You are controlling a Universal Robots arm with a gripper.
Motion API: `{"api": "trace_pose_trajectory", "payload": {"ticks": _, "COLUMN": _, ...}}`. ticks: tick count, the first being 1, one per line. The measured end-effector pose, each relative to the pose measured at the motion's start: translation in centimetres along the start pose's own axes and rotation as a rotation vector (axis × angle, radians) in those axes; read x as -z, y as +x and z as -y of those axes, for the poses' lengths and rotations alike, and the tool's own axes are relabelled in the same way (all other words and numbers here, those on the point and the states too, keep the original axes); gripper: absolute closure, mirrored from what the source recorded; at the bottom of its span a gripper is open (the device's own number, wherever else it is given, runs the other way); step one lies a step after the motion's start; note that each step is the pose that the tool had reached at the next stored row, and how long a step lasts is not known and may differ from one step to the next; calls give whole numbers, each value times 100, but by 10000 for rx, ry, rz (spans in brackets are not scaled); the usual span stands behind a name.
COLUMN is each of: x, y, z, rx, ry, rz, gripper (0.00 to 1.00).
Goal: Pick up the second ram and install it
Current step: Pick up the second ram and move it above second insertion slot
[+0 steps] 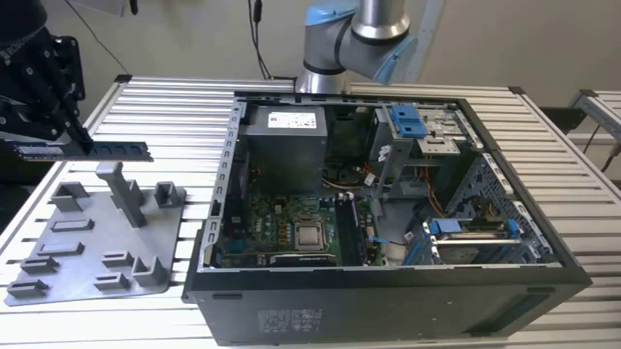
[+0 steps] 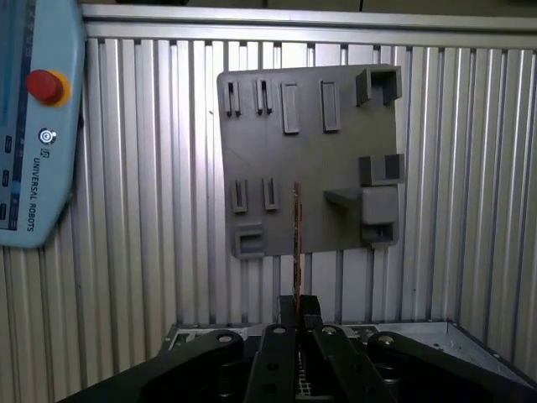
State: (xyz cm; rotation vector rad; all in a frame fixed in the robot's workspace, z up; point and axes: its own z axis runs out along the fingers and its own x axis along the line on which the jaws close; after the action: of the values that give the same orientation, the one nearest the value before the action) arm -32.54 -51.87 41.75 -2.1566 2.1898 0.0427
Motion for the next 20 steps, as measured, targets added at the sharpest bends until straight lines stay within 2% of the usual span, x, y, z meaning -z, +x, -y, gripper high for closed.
{"api": "trace_pose_trajectory", "payload": {"ticks": 3, "x": 0, "y": 0, "z": 5, "rx": 2, "ry": 0, "rz": 0, "gripper": 86}}
{"api": "trace_pose_trajectory", "payload": {"ticks": 7, "x": -1, "y": -1, "z": 54, "rx": 2, "ry": -1, "rz": 0, "gripper": 86}}
{"api": "trace_pose_trajectory", "payload": {"ticks": 20, "x": -11, "y": -5, "z": 343, "rx": 1, "ry": 0, "rz": 1, "gripper": 86}}
